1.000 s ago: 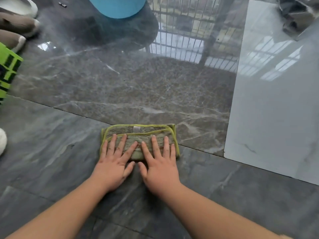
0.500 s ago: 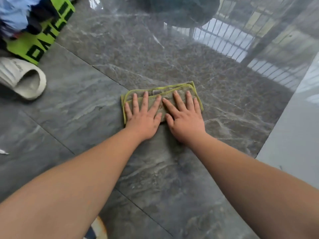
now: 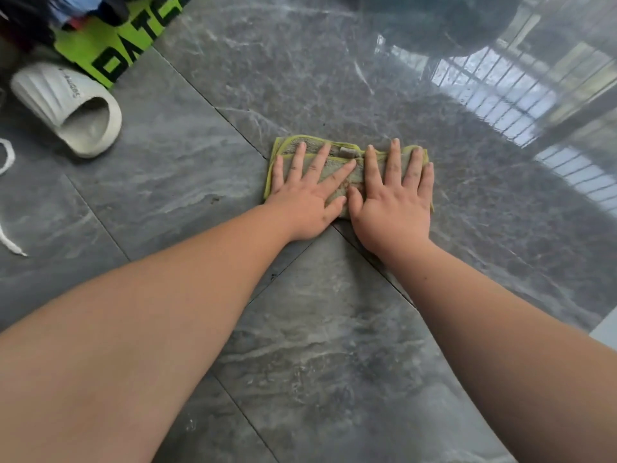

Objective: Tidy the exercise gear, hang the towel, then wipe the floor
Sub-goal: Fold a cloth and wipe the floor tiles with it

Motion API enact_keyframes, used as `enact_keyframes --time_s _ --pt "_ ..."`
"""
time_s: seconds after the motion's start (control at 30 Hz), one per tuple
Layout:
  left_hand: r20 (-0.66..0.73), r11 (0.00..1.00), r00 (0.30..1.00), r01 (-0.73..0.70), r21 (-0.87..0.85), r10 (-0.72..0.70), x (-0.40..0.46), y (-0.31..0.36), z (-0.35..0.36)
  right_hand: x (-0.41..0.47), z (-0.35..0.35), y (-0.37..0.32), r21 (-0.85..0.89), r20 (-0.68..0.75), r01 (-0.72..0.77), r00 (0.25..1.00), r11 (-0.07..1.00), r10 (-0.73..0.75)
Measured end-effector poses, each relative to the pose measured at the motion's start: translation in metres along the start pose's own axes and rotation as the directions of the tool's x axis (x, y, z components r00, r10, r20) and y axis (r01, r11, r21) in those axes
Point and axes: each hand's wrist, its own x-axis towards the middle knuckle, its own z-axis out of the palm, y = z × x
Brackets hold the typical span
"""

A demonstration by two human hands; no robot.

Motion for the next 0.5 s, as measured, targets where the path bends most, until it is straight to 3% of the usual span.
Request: enact_keyframes --time_s 0.2,0.5 --pt "0.038 1.0 0.999 0.021 -0.008 -0.02 -0.007 0.002 -0.005 -0.009 -0.01 -0.006 0.041 0.101 -0.061 0.993 0.997 0.057" --pt "0.048 0.997 0.997 -0.06 0.048 0.058 -0.089 -0.032 0.021 -0.116 0.002 -0.054 0.082 0.191 -0.102 0.978 0.991 0.085"
